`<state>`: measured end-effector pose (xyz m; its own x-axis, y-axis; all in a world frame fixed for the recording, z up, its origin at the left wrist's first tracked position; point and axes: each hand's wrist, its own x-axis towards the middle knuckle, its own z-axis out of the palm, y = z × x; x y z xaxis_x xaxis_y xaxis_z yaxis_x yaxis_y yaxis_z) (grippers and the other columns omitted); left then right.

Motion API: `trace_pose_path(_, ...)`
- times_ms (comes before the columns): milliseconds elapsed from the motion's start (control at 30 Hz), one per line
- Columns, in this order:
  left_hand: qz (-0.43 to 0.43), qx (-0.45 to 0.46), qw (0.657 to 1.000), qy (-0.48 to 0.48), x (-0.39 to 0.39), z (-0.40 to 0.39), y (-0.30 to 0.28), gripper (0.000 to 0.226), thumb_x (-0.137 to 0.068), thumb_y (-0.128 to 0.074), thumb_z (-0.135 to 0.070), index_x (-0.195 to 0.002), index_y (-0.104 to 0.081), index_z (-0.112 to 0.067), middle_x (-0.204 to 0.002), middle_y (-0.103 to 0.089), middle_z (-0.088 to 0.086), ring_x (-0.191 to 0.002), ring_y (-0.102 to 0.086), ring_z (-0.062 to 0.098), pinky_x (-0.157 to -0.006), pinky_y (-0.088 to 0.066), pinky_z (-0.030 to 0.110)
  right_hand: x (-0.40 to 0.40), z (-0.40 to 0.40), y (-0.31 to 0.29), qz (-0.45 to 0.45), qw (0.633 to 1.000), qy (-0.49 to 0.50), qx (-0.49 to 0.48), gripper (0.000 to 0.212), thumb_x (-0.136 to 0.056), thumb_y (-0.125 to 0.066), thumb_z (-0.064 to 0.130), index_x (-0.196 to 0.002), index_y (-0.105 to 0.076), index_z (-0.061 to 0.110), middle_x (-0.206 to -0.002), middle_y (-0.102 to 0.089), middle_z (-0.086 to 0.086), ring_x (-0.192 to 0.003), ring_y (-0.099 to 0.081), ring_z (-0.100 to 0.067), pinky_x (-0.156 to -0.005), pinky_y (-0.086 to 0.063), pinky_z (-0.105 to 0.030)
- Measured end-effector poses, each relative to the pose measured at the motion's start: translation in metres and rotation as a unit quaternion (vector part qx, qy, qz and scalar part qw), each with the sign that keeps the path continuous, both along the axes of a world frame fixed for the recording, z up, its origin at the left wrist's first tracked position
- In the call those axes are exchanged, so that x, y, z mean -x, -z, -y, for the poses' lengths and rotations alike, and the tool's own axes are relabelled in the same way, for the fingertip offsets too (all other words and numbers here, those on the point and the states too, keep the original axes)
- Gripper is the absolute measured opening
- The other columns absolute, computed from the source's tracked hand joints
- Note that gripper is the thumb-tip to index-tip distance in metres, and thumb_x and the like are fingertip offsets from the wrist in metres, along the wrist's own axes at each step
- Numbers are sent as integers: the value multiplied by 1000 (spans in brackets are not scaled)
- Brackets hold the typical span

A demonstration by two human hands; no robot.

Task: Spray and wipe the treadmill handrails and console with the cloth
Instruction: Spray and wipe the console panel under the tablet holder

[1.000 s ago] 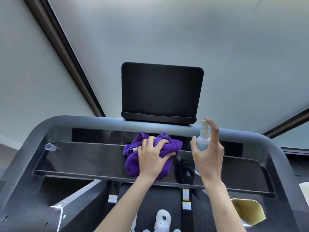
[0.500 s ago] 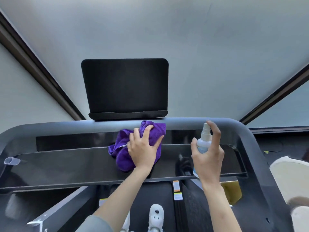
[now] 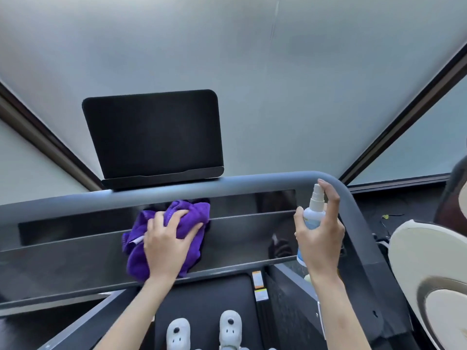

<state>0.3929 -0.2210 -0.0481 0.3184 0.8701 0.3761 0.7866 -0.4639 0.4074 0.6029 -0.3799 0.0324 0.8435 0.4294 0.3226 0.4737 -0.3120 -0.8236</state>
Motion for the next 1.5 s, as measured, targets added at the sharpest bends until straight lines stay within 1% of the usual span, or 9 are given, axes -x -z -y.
trace_pose_path(233,-37,14,997,72,-98,41,-7,42,-73,-67,-63,-97,-68,-29,-93,-56,4,-85,-55,29,-67,-47,39,-6,10,2,9,1000,19,2,61,-85,-66,5,-134,-42,33,-88,-58,33,-67,-61,-21,-65,-50,-31)
trace_pose_path(367,-71,10,984,166,-191,77,-15,41,-81,-58,-57,-109,-64,-28,-108,-58,7,-95,-54,31,-77,-45,42,-11,18,-7,34,999,27,1,60,-85,-66,4,-134,-42,29,-108,-48,50,-73,-63,-22,-67,-49,-28)
trace_pose_path(467,-106,57,962,244,-225,94,-18,41,-87,-37,-42,-120,-56,-27,-122,-49,10,-110,-47,35,-87,-39,47,-12,24,-12,47,998,35,-10,61,-84,-67,5,-134,-42,30,-116,-53,33,-78,-63,-22,-69,-51,-31)
trace_pose_path(567,-80,59,953,287,-204,84,-16,36,-86,-58,-46,-114,-63,-24,-117,-54,10,-104,-49,34,-81,-39,44,-15,29,-13,48,998,35,-14,61,-85,-67,6,-133,-41,32,-108,-63,10,-72,-63,-23,-67,-54,-36)
trace_pose_path(800,-8,-26,996,83,-85,17,0,40,-79,-66,-55,-110,-67,-29,-98,-54,8,-88,-49,31,-70,-44,42,-16,35,-11,18,999,46,-9,60,-87,-64,8,-130,-39,41,-98,-65,4,-60,-64,-29,-62,-56,-45)
trace_pose_path(967,-17,14,999,44,-129,41,-8,43,-78,-69,-54,-112,-66,-28,-101,-57,12,-90,-53,35,-73,-45,45,-14,47,-10,27,998,47,-10,59,-87,-65,6,-131,-40,37,-103,-68,-5,-65,-65,-32,-68,-55,-46)
trace_pose_path(1233,-115,96,949,277,-204,115,-15,39,-87,-53,-50,-120,-57,-30,-122,-49,9,-108,-46,35,-86,-38,48,-12,50,-7,63,997,42,2,60,-84,-68,3,-130,-42,31,-98,-56,24,-67,-57,-3,-62,-41,-5)
trace_pose_path(1367,-47,68,973,214,-125,71,-13,42,-81,-59,-61,-110,-65,-31,-107,-57,4,-95,-51,29,-77,-43,41,-10,34,-11,49,998,36,3,57,-86,-66,8,-130,-41,35,-95,-57,37,-57,-63,-24,-60,-55,-40)
trace_pose_path(1500,-20,27,997,71,-8,24,-4,50,-80,-50,-66,-105,-69,-28,-94,-56,4,-87,-52,29,-71,-48,40,-3,16,-10,32,999,-1,2,57,-87,-65,8,-132,-41,33,-99,-56,37,-59,-64,-30,-59,-56,-48)
